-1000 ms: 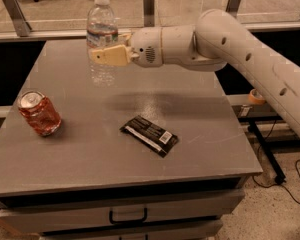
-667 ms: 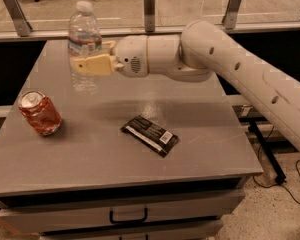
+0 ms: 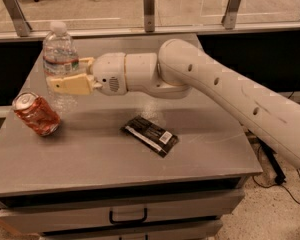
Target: Move water bottle near coke can
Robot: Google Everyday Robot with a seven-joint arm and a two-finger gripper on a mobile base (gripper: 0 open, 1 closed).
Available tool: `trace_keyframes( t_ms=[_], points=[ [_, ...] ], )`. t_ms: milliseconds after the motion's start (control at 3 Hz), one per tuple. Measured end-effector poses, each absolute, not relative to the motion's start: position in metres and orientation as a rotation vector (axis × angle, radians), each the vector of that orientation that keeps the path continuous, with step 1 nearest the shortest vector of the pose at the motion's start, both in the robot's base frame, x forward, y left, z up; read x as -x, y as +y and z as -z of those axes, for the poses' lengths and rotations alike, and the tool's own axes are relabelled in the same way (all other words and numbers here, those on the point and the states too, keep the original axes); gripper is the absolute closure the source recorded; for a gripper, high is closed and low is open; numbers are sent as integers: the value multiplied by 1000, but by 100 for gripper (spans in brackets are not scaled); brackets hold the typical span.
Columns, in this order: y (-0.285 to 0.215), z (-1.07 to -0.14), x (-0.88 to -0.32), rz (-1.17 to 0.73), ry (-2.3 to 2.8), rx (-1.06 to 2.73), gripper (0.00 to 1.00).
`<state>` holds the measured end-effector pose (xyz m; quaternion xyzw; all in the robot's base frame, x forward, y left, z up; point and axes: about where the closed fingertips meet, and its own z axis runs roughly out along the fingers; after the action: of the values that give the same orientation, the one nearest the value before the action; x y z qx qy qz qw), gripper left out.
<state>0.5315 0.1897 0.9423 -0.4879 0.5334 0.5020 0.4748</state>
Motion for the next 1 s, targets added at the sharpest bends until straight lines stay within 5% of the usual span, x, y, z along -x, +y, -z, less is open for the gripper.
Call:
trace_keyframes(
  t_ms=[333, 1000],
  points=[
    [193, -926, -532, -1201, 1302, 1196, 100],
    [191, -904, -526, -1224, 1306, 1183, 59]
  ],
)
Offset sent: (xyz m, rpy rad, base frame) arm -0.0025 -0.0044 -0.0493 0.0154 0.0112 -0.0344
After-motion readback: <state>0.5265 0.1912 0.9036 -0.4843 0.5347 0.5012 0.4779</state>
